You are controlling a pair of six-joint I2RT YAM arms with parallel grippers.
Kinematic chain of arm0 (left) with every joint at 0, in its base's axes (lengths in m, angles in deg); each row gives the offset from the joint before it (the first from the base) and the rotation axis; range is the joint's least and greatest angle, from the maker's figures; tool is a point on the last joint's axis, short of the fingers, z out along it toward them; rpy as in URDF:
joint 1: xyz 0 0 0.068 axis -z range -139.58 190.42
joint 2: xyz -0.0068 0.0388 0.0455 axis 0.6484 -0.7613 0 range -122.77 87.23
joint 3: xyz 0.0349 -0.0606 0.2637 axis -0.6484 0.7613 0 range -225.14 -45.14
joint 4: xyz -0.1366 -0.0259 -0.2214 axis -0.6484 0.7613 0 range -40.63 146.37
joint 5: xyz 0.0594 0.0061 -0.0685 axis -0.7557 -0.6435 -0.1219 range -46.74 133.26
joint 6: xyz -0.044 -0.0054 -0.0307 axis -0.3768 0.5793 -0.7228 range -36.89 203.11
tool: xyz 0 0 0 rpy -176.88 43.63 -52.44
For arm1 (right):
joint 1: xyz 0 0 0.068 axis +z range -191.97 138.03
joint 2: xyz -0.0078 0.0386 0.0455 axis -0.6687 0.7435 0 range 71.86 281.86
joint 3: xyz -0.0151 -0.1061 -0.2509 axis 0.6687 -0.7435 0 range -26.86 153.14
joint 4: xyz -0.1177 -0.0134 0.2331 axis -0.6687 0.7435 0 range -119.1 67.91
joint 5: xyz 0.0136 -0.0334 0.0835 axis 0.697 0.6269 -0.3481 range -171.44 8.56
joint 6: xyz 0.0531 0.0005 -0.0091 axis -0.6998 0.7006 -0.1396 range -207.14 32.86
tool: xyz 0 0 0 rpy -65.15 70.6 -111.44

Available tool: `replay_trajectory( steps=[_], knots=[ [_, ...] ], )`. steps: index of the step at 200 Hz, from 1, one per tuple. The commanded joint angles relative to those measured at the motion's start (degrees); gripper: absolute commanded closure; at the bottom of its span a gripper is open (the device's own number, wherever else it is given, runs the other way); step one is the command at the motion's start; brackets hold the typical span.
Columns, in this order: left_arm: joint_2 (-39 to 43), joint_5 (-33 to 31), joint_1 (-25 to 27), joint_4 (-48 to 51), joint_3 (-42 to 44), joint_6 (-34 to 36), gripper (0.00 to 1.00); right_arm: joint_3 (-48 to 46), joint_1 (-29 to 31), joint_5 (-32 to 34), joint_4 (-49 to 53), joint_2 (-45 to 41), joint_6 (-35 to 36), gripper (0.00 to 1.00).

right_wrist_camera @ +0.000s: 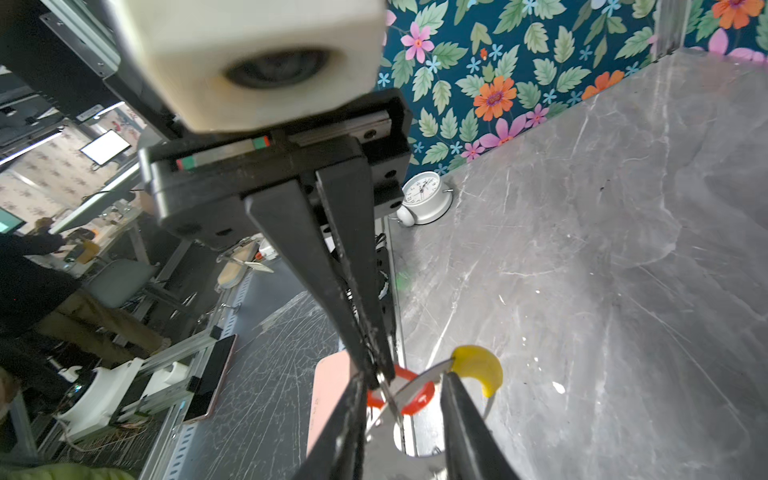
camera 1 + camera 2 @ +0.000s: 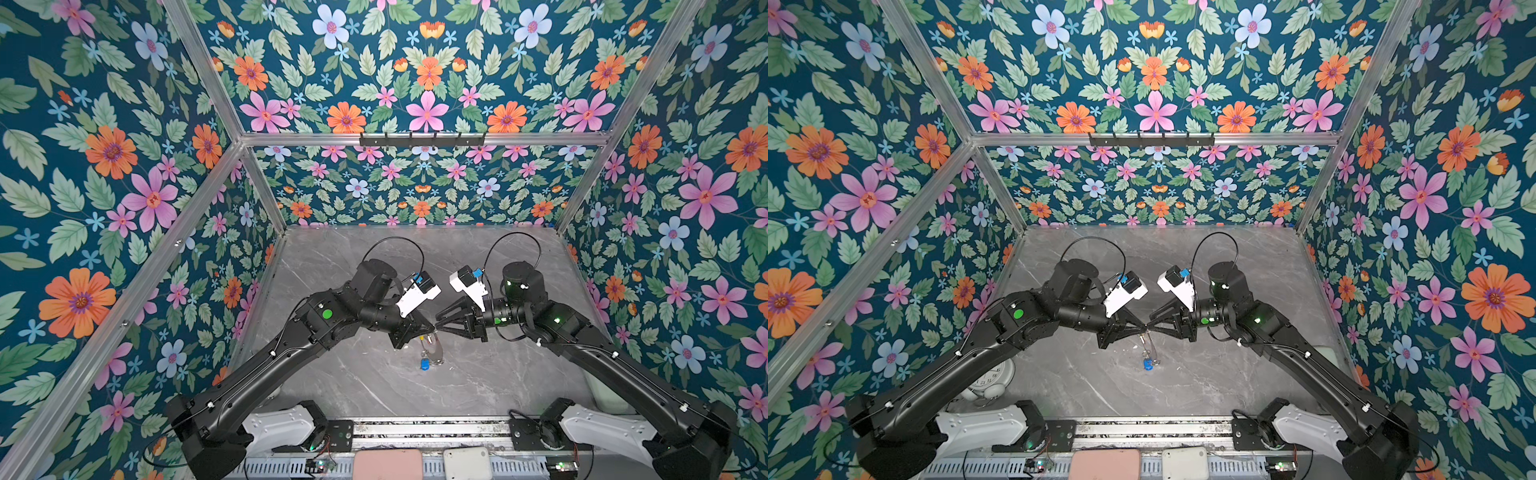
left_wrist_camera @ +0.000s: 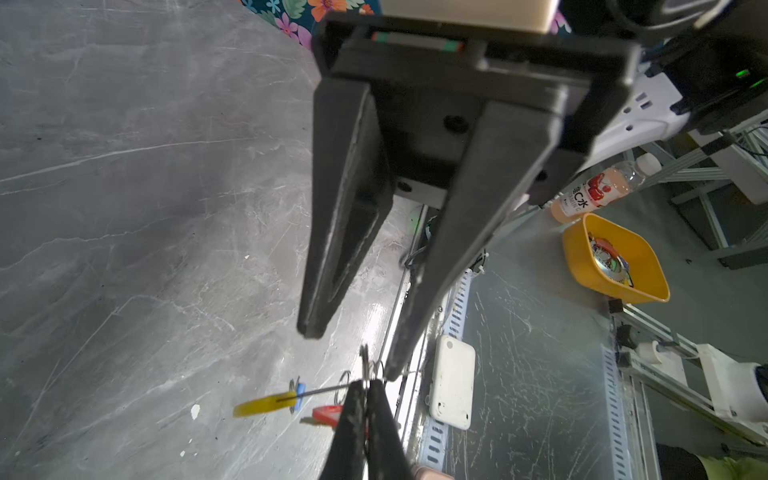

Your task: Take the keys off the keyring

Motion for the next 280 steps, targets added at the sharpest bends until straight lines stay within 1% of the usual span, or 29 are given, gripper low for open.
replay_trajectory(
  steps=[1, 47, 84, 108, 158, 193, 280],
  knots=[
    [-0.09, -0.84, 0.30, 0.38, -0.68, 0.82, 1.00, 0.27, 0.16, -3.74, -0.29, 0.45, 0.84, 0.71],
    [-0.19, -1.05, 0.56, 1.23, -1.49, 0.91, 1.00, -0.08, 0.67, -3.83, 1.51, 0.18, 2.04, 0.72],
    [-0.28, -0.95, 0.83, 1.53, -1.84, 1.06, 1.00, -0.08, 1.17, -3.28, 2.16, 0.31, 2.68, 0.79],
    [-0.18, -1.04, 0.92, 1.67, -1.84, 1.14, 1.00, -0.10, 1.19, -2.61, 2.36, 0.02, 2.82, 0.81],
    [-0.01, -0.74, 1.22, 2.54, -1.84, 1.61, 1.00, 0.42, 1.15, -0.69, 4.50, -0.51, 4.16, 0.81],
    [-0.01, -0.81, 1.53, 3.15, -2.10, 1.78, 1.00, 1.58, 1.19, -0.54, 6.29, 0.22, 5.20, 0.81],
    [-0.59, -1.19, 1.75, 4.04, -2.82, 2.09, 1.00, 3.58, 1.22, -3.42, 9.26, 1.90, 6.69, 0.84]
  ],
)
